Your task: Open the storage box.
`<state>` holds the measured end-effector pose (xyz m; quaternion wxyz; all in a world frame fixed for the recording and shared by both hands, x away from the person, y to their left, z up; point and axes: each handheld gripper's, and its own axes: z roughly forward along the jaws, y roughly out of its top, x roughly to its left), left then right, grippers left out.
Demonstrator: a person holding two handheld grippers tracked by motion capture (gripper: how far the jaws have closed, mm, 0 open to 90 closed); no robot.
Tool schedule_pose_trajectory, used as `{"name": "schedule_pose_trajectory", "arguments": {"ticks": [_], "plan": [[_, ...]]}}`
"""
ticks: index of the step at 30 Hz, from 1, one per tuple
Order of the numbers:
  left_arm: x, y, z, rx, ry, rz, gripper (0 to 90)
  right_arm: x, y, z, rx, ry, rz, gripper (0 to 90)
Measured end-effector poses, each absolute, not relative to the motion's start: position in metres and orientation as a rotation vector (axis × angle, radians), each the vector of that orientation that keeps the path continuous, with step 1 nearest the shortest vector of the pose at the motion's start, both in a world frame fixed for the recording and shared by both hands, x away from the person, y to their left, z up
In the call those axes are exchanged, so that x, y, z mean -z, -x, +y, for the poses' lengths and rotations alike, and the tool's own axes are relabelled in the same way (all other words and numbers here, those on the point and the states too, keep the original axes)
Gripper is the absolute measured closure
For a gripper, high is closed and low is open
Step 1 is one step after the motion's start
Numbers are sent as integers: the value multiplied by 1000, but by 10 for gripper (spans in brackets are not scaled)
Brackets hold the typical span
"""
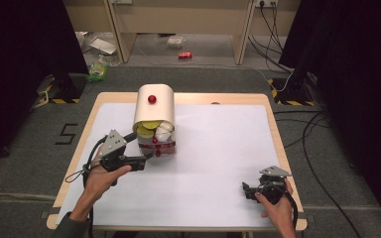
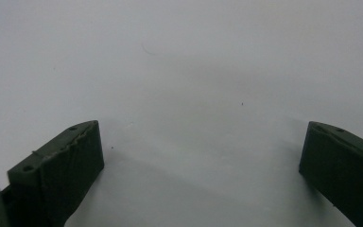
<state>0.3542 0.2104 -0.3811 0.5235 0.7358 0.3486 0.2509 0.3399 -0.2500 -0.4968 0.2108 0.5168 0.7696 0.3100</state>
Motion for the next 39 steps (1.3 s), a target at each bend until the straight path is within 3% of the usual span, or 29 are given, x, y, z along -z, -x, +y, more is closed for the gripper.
{"name": "schedule_pose_trajectory", "arguments": {"ticks": [39], "plan": [[371,-388,186,-635,-1817,833,180,497,-340,-250,-861,-1432,2140,7]]}}
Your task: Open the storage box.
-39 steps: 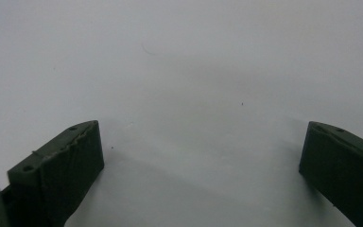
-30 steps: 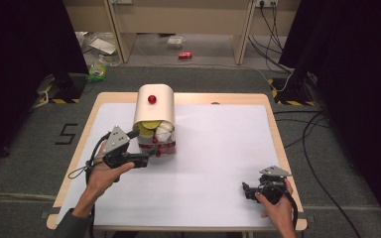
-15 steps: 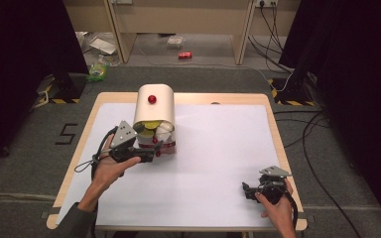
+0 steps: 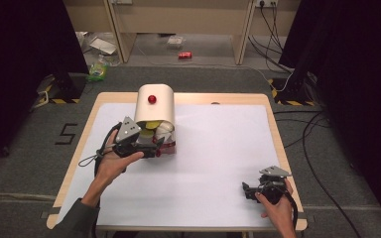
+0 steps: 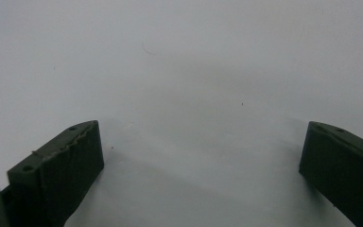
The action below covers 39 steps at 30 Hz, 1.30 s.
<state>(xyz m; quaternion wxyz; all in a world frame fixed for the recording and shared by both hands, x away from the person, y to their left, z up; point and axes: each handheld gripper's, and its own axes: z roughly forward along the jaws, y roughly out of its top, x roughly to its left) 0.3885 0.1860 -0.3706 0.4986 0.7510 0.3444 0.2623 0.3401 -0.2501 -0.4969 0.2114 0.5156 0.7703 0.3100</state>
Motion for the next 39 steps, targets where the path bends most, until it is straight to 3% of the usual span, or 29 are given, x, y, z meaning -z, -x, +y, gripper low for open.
{"name": "schedule_pose_trajectory", "arguments": {"ticks": [9,26,39], "plan": [[373,-393,186,-628,-1823,850,203,497,-340,-250,-861,-1432,2141,7],[380,-394,185,-617,-1854,884,346,497,-340,-250,-861,-1436,2139,7],[375,-389,183,-620,-1881,898,376,497,-340,-250,-861,-1436,2139,7]]}}
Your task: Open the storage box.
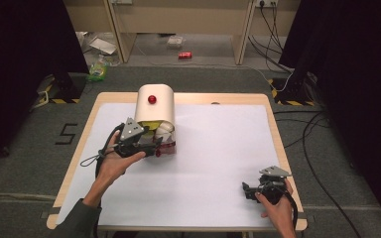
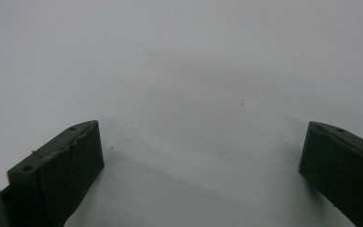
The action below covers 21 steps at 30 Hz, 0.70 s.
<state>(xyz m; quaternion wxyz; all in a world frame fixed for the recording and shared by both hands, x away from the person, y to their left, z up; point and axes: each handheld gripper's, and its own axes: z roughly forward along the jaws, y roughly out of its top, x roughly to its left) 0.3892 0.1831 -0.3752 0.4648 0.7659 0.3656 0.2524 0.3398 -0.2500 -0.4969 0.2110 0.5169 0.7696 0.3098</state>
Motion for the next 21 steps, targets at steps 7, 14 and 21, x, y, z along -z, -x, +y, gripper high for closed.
{"name": "schedule_pose_trajectory", "arguments": {"ticks": [7,14,21], "plan": [[373,-382,183,-626,-1882,886,375,497,-340,-250,-861,-1436,2139,7],[371,-376,184,-604,-1904,877,374,497,-340,-250,-861,-1436,2139,7],[370,-371,184,-584,-1923,868,372,497,-340,-250,-861,-1436,2139,7]]}}
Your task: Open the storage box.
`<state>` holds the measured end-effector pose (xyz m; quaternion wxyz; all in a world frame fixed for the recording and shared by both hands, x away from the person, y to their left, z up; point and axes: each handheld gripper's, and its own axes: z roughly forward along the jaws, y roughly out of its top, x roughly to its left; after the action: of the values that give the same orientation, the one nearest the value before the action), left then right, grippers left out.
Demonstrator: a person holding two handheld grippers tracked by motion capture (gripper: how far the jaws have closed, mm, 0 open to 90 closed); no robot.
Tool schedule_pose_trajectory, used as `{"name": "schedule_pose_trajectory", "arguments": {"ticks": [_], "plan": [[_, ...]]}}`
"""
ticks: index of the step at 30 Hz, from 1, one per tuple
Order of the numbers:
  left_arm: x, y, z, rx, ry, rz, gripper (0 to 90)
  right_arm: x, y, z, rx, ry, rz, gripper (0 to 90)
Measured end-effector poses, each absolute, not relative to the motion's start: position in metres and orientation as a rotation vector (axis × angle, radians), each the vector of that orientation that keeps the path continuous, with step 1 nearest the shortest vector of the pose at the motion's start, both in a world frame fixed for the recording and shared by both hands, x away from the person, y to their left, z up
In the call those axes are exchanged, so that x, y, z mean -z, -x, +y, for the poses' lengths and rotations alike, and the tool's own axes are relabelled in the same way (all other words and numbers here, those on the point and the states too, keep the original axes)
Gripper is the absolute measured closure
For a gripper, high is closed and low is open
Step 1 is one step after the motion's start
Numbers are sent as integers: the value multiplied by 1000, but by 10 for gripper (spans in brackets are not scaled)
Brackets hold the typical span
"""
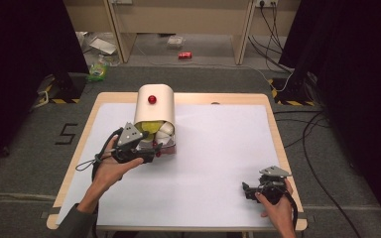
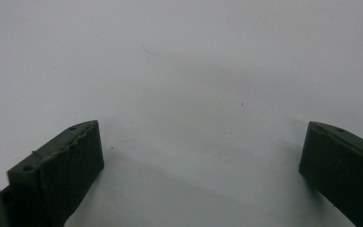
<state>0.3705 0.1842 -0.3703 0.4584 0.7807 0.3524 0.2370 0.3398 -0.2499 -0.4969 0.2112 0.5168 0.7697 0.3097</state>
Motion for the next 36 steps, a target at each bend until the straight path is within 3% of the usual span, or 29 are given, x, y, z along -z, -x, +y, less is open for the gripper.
{"name": "schedule_pose_trajectory", "arguments": {"ticks": [36], "plan": [[382,-333,188,-545,-1862,846,370,497,-340,-250,-861,-1436,2139,7]]}}
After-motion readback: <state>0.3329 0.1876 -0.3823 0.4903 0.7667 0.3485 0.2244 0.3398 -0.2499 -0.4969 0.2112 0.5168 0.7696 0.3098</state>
